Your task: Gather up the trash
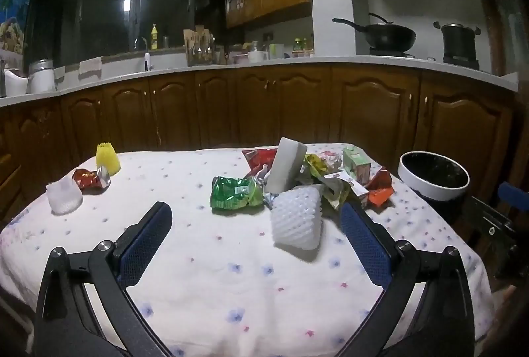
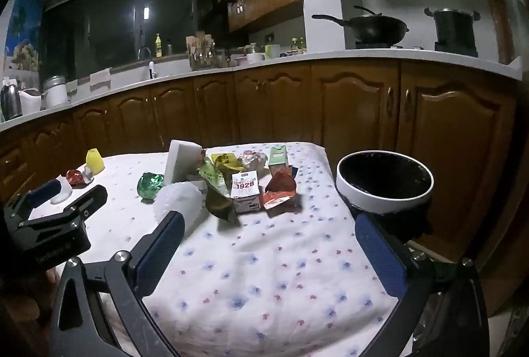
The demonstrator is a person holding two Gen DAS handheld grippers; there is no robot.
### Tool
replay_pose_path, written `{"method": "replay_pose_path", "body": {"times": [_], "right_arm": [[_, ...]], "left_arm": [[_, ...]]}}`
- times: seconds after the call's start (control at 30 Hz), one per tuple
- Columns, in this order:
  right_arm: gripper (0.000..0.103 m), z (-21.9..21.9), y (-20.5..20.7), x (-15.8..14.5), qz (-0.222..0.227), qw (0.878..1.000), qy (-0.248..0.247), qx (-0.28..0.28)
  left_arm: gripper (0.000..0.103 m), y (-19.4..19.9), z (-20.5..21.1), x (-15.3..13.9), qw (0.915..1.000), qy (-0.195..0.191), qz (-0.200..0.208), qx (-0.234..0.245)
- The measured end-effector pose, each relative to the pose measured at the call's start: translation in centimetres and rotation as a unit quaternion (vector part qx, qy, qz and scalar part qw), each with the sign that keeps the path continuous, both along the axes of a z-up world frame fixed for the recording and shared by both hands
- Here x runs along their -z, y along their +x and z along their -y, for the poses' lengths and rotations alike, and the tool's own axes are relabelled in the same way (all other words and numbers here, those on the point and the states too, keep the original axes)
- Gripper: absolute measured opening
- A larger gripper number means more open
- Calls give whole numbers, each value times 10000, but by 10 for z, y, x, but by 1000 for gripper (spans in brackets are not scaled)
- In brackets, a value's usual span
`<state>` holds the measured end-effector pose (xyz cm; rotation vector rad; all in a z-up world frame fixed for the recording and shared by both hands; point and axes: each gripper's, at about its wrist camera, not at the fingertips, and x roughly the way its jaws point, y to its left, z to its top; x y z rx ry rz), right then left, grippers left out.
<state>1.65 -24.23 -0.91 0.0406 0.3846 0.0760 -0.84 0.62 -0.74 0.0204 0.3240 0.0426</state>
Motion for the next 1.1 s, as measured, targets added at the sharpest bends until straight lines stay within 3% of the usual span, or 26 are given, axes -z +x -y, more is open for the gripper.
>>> {"method": "replay_pose_path", "body": {"times": [1.1], "right_arm": [[103, 1, -1, -2, 66, 10000, 38, -13]], "left_arm": [[103, -4, 3, -5, 9999, -38, 73, 66]]}}
